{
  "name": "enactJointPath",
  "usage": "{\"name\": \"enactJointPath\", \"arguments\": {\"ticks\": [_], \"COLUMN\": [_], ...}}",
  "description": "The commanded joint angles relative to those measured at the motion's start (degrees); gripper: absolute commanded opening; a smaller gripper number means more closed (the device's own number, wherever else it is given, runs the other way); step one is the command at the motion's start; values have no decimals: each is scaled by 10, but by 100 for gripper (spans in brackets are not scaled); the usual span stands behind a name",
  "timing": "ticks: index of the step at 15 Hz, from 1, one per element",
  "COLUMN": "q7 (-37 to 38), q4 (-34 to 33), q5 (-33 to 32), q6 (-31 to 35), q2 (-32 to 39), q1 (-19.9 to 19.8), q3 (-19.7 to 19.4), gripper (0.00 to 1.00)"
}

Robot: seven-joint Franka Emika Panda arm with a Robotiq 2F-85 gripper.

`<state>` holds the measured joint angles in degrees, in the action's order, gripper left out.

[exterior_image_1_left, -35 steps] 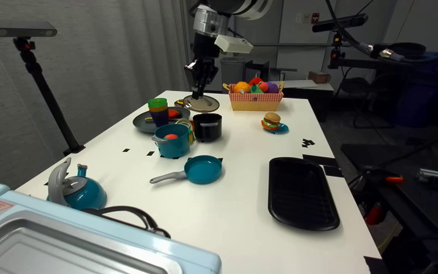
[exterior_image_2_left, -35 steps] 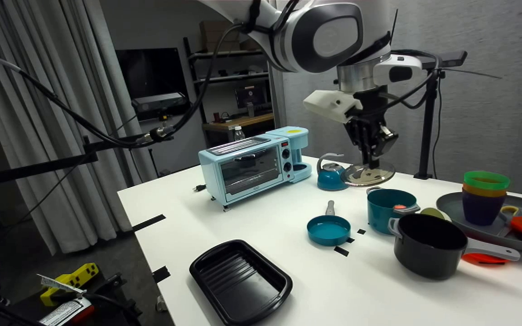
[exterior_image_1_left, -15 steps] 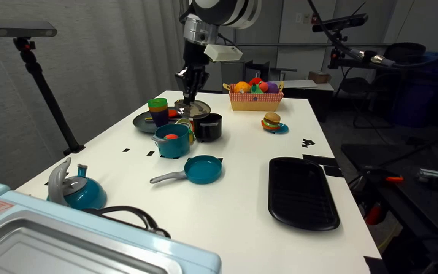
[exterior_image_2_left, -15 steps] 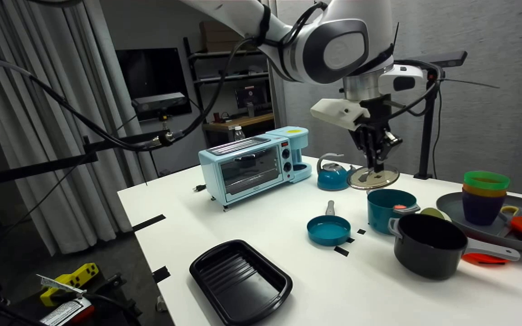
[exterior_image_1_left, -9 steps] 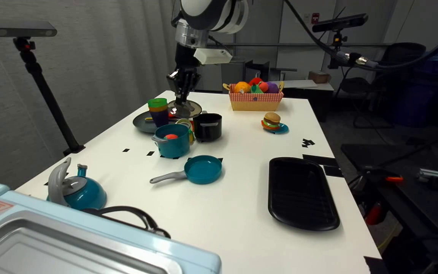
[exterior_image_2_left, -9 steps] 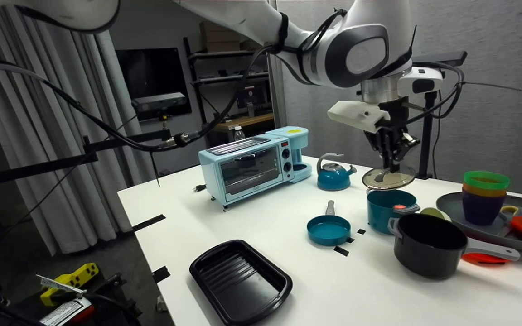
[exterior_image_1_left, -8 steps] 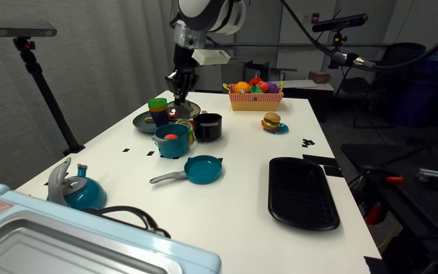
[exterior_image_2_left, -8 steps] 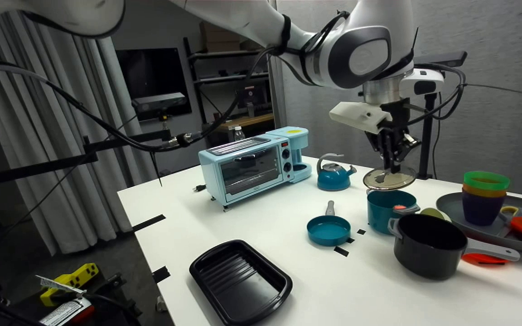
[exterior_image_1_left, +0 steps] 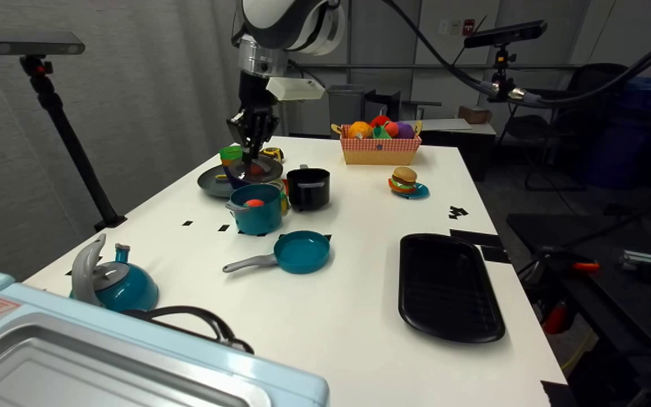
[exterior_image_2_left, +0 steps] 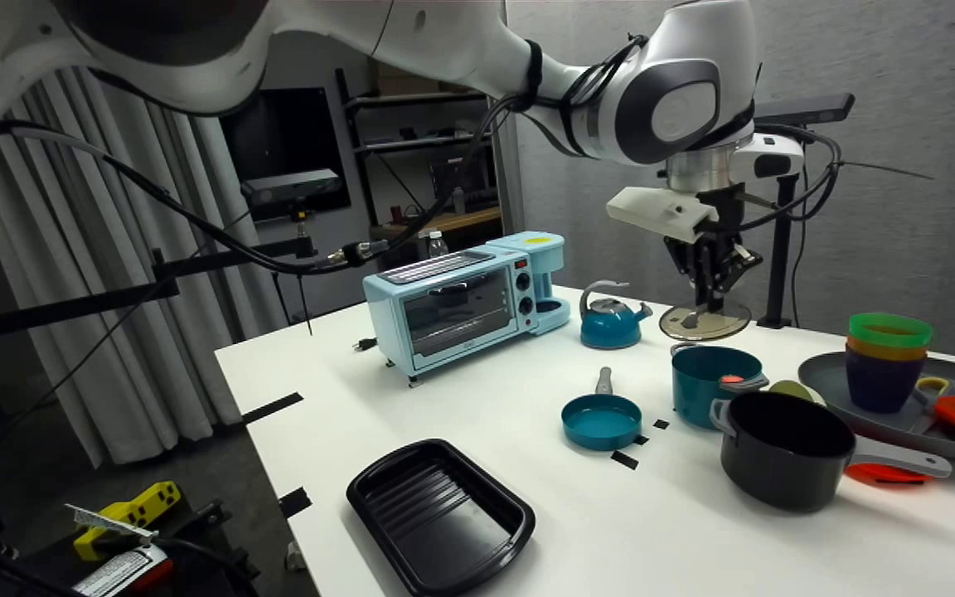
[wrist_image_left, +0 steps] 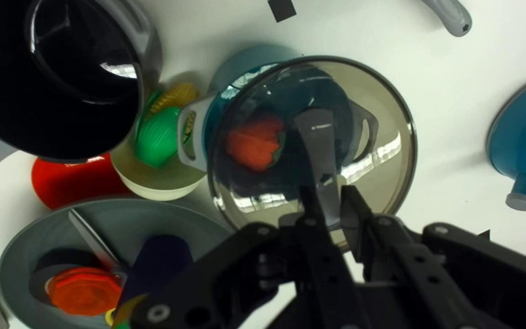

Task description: Move the lid from the blue pan to the blue pot

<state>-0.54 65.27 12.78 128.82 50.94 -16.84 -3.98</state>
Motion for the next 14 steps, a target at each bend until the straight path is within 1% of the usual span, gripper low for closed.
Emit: {"name": "enactJointPath", "arguments": {"ticks": [1, 5, 14], "q7": [9, 11, 5], "q4": [-81, -116, -166], "q5": [-6, -12, -26], "q6": [-45, -65, -66], "q2": [42, 62, 93], "q1": [-5, -5, -6], "q3": [7, 5, 4], "gripper": [4, 4, 4]}}
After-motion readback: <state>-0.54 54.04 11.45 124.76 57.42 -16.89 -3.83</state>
